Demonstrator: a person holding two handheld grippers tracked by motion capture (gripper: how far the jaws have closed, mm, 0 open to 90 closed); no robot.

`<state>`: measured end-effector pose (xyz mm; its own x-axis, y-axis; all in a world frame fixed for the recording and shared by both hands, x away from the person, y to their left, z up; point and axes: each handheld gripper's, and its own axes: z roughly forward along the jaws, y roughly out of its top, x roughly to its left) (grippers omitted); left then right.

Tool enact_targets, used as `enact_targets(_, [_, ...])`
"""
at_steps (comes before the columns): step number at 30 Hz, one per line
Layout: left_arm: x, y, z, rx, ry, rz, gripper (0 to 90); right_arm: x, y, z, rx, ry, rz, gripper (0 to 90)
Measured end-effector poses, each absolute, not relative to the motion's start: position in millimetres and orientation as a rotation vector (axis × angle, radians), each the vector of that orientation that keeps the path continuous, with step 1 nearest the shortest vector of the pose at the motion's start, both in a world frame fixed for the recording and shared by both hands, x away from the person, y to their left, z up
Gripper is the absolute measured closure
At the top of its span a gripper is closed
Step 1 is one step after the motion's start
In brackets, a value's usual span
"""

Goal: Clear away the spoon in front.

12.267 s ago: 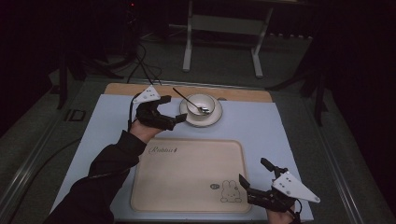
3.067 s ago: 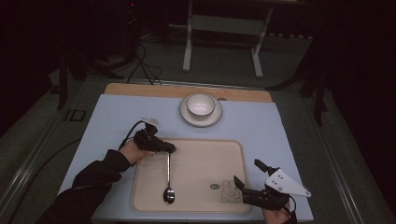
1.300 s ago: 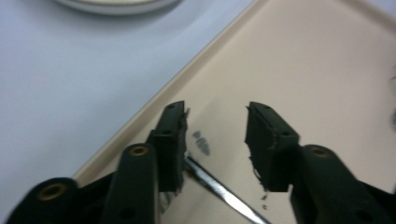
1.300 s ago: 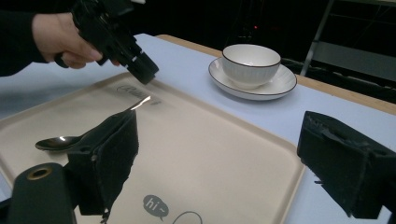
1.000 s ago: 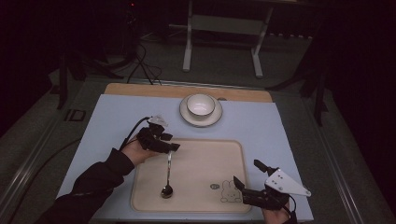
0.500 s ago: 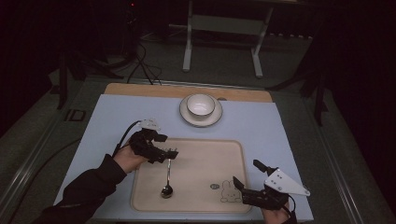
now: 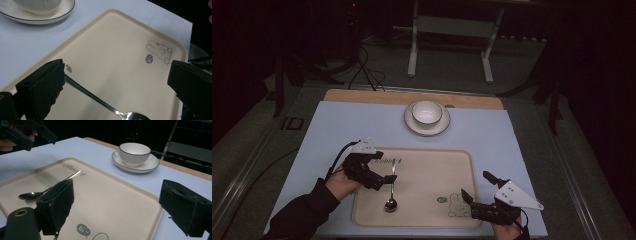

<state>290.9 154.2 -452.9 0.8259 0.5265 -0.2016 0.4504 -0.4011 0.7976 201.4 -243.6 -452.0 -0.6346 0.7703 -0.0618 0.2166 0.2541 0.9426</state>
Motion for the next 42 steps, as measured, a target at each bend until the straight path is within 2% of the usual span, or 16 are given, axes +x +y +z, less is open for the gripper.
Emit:
enact_targets(9, [277, 165, -460, 2.022, 0.727, 0.175, 1.7, 201, -244, -452, 0.89, 2.008, 1.379, 12.6])
enact_targets(35, [251, 207, -489, 1.93, 0.807, 0.232, 0.6, 202, -243, -453, 0.893, 2.011, 1.379, 12.6])
enact_targets(42, [246, 213, -489, 1.893, 0.788, 0.301, 0.7, 202, -245, -453, 0.902, 2.014, 1.383, 12.5])
